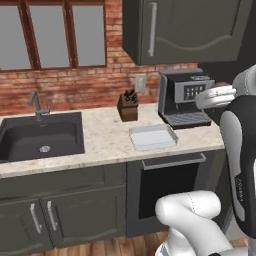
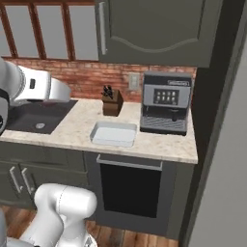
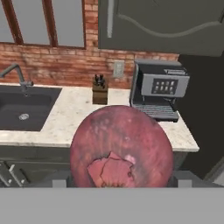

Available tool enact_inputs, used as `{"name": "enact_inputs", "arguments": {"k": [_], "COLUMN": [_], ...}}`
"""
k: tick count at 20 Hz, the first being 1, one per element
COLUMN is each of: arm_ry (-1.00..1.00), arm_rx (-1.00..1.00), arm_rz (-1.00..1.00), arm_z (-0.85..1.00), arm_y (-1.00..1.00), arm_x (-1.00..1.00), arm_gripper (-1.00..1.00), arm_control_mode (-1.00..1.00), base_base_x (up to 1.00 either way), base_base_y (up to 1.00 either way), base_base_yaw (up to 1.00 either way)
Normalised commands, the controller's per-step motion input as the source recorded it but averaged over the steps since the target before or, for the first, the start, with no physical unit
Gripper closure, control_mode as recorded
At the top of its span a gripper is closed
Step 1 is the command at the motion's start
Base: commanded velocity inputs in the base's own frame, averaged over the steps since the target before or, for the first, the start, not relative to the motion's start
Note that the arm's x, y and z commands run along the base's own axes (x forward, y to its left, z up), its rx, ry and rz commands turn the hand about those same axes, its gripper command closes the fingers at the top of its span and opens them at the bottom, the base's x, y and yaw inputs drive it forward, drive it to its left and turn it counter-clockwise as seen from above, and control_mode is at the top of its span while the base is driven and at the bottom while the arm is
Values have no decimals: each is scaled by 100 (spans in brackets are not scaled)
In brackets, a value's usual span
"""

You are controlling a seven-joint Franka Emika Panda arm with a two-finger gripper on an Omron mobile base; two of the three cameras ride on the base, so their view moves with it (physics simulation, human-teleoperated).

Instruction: Take the carrot and onion out of the freezer and place them in the tupperware container on the counter. Then put the tupperware containing the vegetables back in the freezer.

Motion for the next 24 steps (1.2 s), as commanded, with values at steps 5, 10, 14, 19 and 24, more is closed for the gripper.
{"name": "enact_inputs", "arguments": {"k": [5,10,14,19,24], "arm_ry": [0,0,0,8,29], "arm_rx": [0,0,0,0,-1], "arm_rz": [0,0,0,0,0], "arm_z": [0,0,0,-32,-77], "arm_y": [0,0,0,-5,-18], "arm_x": [0,0,0,9,37], "arm_gripper": [100,100,100,100,100], "arm_control_mode": [100,100,100,-100,-100], "base_base_x": [80,20,0,0,0], "base_base_y": [59,8,0,0,0], "base_base_yaw": [-3,-1,0,0,0]}}
